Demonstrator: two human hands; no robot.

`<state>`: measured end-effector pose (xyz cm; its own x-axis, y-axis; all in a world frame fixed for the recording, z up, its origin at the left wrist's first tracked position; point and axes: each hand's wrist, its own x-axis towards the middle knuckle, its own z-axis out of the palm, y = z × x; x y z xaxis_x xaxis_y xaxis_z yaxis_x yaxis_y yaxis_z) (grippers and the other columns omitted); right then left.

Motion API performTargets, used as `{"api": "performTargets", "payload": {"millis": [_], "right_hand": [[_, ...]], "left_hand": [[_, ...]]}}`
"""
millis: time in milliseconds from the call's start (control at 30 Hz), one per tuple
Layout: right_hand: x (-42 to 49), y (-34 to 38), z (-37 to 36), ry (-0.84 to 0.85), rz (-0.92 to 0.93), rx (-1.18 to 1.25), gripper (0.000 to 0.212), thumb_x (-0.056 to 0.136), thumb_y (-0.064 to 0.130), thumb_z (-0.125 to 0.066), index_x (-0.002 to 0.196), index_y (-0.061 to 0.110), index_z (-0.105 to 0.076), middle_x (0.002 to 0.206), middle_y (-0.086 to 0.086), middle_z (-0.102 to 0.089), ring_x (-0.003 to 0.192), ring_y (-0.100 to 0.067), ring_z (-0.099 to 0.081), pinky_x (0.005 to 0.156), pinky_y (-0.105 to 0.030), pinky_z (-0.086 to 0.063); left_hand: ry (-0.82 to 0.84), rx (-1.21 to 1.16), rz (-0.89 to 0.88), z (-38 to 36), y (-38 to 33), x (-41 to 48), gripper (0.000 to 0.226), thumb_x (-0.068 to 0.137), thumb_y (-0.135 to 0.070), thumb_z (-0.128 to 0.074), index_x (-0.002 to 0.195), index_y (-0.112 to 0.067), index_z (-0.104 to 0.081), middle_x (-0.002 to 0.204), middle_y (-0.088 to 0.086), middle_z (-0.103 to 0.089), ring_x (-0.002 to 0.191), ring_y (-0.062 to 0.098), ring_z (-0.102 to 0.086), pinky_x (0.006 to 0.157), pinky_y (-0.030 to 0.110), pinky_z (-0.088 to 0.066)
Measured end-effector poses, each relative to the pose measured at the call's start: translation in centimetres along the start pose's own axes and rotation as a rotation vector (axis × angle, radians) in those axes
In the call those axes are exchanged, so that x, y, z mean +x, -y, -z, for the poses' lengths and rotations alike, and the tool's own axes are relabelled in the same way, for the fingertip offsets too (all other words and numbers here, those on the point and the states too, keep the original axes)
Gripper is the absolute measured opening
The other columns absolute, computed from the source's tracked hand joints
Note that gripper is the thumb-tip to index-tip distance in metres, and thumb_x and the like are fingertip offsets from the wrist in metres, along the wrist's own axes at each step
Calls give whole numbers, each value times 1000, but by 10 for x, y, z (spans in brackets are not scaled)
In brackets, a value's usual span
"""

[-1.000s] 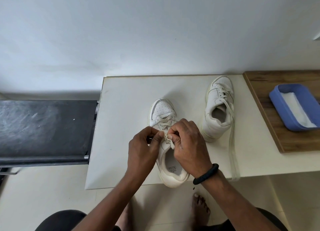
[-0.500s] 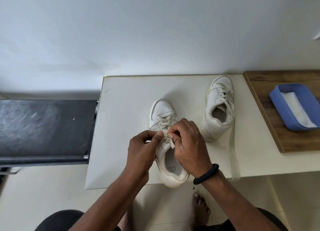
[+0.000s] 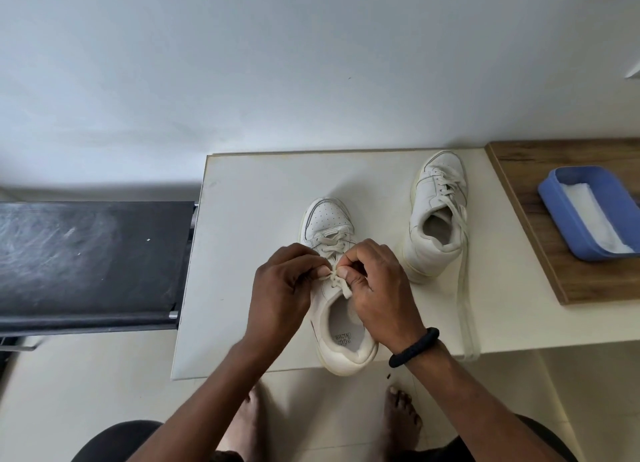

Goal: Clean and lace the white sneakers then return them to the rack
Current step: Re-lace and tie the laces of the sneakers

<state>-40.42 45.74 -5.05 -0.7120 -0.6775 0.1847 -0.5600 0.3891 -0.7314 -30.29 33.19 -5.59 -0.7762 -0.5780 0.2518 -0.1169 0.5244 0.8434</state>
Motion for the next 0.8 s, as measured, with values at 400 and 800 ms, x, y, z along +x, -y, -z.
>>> {"api": "performTargets", "payload": {"millis": [400, 800], "right_hand": [[-3, 3, -2, -68, -48, 11, 12, 84, 11, -68, 79, 21, -62, 84, 10, -64, 84, -19, -58, 71, -41, -51], [-5, 9, 31, 133, 182, -155, 12, 86, 27, -66, 97, 29, -70, 96, 13, -63, 88, -12, -64, 75, -36, -55]], "left_hand": [[112, -51, 12, 7, 3, 2, 18, 85, 3, -73, 85, -14, -80, 84, -9, -70, 77, 13, -67, 65, 23, -49], [107, 76, -50, 12, -7, 1, 31, 80, 11, -61, 86, -17, -74, 85, -10, -68, 78, 10, -64, 66, 20, -47]]}}
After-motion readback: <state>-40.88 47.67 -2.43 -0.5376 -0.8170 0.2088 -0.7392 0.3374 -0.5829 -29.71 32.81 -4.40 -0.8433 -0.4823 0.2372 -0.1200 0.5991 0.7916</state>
